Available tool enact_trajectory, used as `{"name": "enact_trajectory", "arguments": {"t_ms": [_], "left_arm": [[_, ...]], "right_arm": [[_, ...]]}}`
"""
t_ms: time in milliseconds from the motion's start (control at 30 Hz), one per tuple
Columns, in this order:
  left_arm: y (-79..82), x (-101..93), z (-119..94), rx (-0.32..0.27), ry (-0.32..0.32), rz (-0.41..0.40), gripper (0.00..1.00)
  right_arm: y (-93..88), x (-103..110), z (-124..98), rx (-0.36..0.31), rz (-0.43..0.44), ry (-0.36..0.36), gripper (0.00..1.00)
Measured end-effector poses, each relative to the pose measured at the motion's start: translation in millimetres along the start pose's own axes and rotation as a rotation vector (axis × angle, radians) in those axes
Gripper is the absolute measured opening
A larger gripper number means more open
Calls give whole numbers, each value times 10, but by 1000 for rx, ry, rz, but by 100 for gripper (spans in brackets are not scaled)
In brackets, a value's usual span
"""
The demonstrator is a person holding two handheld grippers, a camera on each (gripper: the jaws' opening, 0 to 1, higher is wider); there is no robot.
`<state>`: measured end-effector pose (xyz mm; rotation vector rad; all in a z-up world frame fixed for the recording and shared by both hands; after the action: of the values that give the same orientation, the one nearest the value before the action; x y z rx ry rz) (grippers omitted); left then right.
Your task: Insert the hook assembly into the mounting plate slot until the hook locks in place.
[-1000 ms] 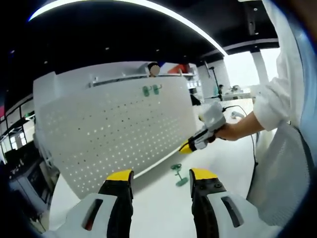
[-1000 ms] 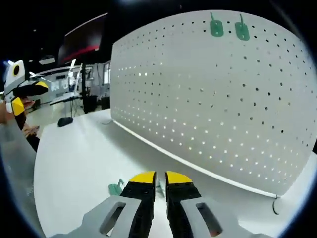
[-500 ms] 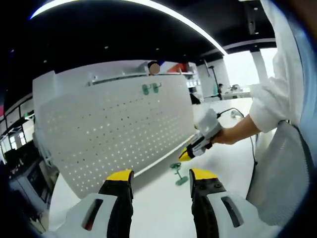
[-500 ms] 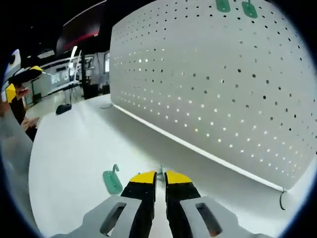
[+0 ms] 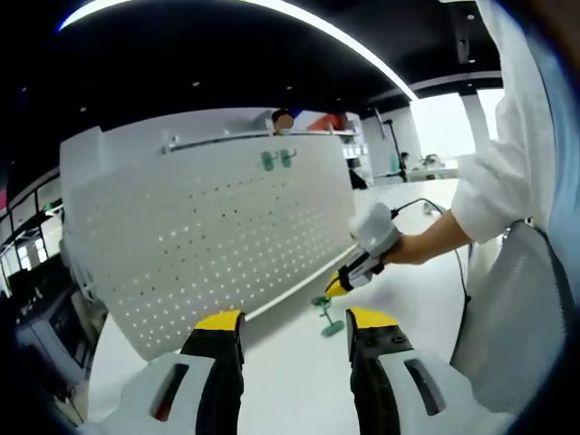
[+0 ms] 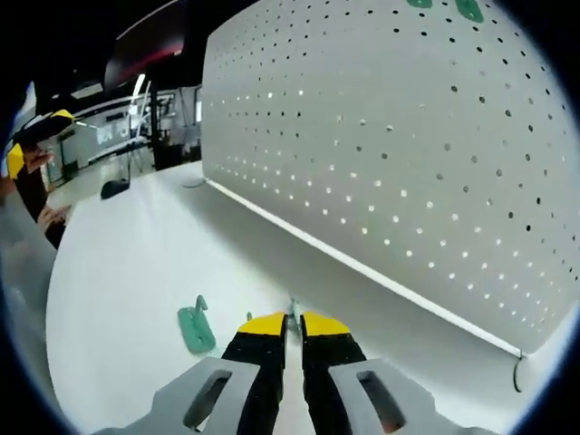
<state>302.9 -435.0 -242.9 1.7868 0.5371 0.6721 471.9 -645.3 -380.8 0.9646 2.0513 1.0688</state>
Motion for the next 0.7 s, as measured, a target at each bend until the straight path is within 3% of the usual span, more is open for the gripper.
{"name": "enact_trajectory", "arguments": {"t_ms": [167, 700], "left_arm": [[-10, 2, 4, 3, 0, -4, 46], [-19, 20, 0, 7, 10, -6, 46]], "right_arm": [[-5, 15, 40, 10, -42, 3, 3], [-67, 5, 87, 44, -64, 5, 0]]}}
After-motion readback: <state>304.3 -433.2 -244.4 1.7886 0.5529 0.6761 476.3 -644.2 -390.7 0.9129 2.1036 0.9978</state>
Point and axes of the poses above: the point that each gripper's makers call its tool centre point, and the gripper's own axes: z roughly forward along the fingers, x roughly to its left, y roughly out of its top, the point moved 4 cm from there along -z, roughly backward along the fingers, and after that the axes turned 10 degrees about -y, right-handed, at the moved point
